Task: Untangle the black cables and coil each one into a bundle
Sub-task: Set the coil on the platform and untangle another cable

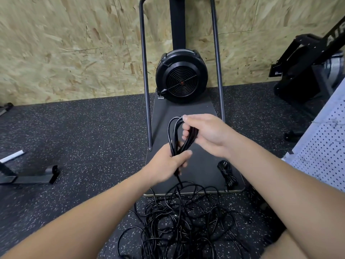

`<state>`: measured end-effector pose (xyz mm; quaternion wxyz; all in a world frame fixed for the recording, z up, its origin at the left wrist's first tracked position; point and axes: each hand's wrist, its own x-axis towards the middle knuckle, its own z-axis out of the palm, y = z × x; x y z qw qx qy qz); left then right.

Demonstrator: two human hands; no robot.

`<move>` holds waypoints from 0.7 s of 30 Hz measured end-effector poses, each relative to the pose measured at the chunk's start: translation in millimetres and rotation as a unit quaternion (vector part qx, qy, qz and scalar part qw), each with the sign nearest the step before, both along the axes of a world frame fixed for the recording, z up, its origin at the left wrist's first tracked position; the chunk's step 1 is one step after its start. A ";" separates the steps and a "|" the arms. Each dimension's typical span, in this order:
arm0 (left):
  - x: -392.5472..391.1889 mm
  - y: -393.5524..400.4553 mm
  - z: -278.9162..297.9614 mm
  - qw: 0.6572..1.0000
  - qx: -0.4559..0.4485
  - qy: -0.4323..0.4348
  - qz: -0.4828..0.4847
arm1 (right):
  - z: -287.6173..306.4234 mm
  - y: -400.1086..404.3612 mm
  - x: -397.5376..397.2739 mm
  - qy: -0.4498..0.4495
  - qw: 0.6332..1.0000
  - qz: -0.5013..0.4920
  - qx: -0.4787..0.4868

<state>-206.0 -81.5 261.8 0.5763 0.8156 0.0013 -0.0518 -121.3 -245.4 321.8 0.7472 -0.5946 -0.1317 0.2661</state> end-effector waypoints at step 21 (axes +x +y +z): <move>-12.6 -5.9 30.7 0.950 -0.237 0.102 -0.177 | 26.0 8.4 -16.4 0.129 0.977 -0.049 0.165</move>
